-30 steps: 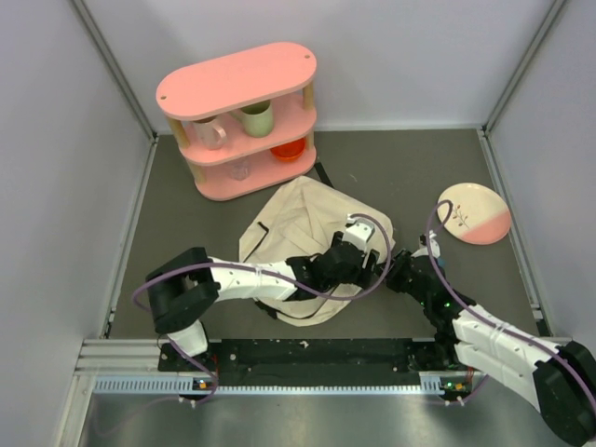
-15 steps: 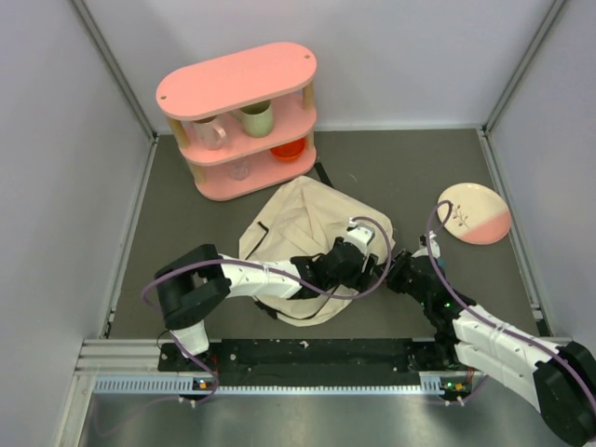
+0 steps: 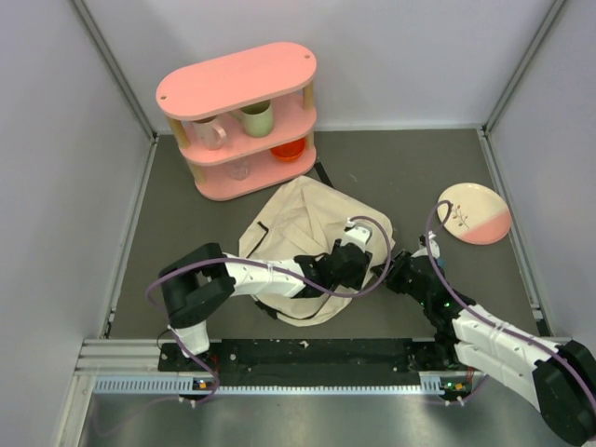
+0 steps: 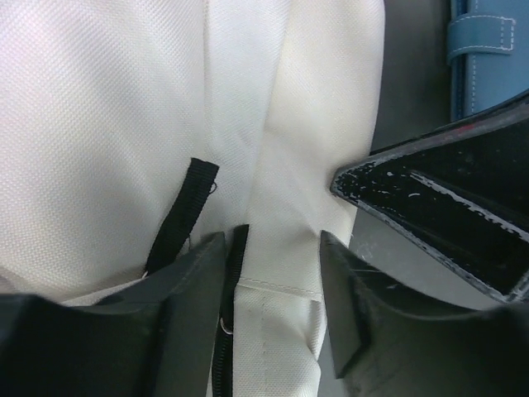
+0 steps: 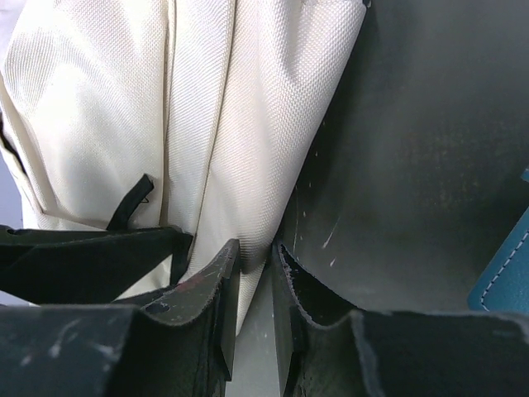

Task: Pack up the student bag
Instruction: Zip the student bag at the center of the board.

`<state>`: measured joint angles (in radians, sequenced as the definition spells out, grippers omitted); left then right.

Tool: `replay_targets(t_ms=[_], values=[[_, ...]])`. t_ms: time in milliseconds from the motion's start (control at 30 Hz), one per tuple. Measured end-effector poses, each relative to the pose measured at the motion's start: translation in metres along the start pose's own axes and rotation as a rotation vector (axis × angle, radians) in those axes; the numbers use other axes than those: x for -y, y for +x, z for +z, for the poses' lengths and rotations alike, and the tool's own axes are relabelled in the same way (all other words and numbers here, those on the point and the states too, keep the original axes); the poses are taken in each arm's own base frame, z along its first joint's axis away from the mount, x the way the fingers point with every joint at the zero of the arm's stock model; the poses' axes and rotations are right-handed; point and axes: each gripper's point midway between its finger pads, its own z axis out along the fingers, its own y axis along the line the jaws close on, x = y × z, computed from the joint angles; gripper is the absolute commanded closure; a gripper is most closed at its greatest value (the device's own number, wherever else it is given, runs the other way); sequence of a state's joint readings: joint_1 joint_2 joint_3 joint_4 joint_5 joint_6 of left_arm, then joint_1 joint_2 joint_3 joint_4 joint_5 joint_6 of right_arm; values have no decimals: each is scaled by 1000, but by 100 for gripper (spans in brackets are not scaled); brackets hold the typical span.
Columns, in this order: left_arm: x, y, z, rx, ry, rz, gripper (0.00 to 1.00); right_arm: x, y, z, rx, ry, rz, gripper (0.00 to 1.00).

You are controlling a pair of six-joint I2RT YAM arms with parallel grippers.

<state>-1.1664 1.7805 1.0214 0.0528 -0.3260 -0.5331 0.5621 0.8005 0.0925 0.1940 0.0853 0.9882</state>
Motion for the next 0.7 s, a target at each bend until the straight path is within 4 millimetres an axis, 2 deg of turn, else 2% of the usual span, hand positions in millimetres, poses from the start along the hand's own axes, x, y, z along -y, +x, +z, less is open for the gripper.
replay_targets(t_ms=[333, 400, 433, 633, 700], values=[[-8, 3, 0, -6, -38, 9, 65, 0, 0, 0, -1, 0, 0, 78], [-9, 3, 0, -6, -40, 12, 78, 0, 0, 0, -1, 0, 0, 78], [-9, 3, 0, -6, -41, 13, 82, 0, 0, 0, -1, 0, 0, 78], [-12, 6, 0, -14, -48, 17, 67, 0, 0, 0, 0, 1, 0, 78], [-11, 7, 0, -16, -46, 19, 64, 0, 0, 0, -1, 0, 0, 77]])
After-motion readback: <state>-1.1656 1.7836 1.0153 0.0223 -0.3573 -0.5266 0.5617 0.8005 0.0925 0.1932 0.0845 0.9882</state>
